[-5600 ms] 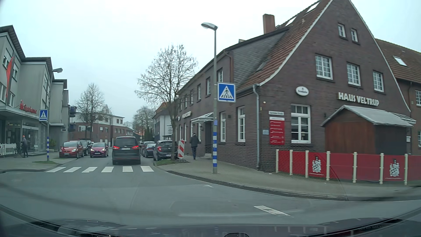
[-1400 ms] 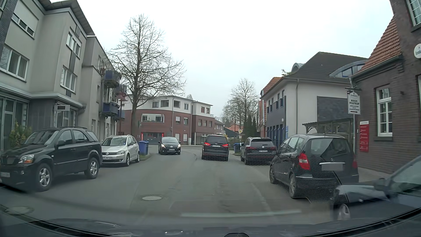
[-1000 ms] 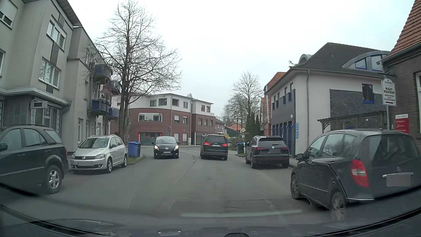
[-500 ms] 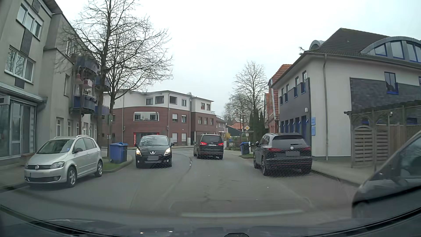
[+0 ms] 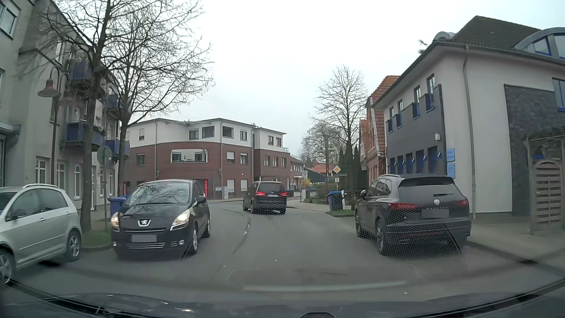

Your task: Follow the waypoints while adhering to traffic rules and regulations

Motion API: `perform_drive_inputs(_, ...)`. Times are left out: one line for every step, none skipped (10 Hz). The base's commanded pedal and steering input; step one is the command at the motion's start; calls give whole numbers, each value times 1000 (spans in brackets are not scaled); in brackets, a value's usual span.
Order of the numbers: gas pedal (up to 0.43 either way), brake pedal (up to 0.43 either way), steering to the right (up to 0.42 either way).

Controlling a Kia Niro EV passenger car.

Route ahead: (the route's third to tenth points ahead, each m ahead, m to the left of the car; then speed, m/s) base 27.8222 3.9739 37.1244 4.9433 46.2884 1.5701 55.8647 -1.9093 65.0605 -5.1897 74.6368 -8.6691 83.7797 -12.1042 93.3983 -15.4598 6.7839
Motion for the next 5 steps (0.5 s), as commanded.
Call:
perform_drive_inputs(150, 0, -3)
perform_drive_inputs(150, 0, -3)
perform_drive_inputs(150, 0, -3)
perform_drive_inputs(150, 0, -3)
perform_drive_inputs(150, 0, -2)
